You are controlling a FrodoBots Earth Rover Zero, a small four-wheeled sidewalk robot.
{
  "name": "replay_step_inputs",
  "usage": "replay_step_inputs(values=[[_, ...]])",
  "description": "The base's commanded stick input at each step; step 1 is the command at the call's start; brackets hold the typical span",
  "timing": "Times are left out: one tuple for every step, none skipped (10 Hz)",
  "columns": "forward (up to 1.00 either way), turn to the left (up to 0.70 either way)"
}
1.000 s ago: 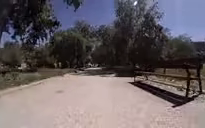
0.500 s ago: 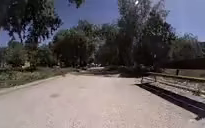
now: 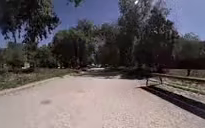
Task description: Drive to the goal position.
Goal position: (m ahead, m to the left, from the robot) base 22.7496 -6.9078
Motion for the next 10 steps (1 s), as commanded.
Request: replay_step_inputs(values=[[0.7, 0.01], [0.7, 0.01], [0.7, 0.01], [0.7, 0.02], [0.7, 0.1], [0.7, 0.23], [0.7, 0.1], [0.7, 0.03], [0.7, 0.01], [0.7, 0.01]])
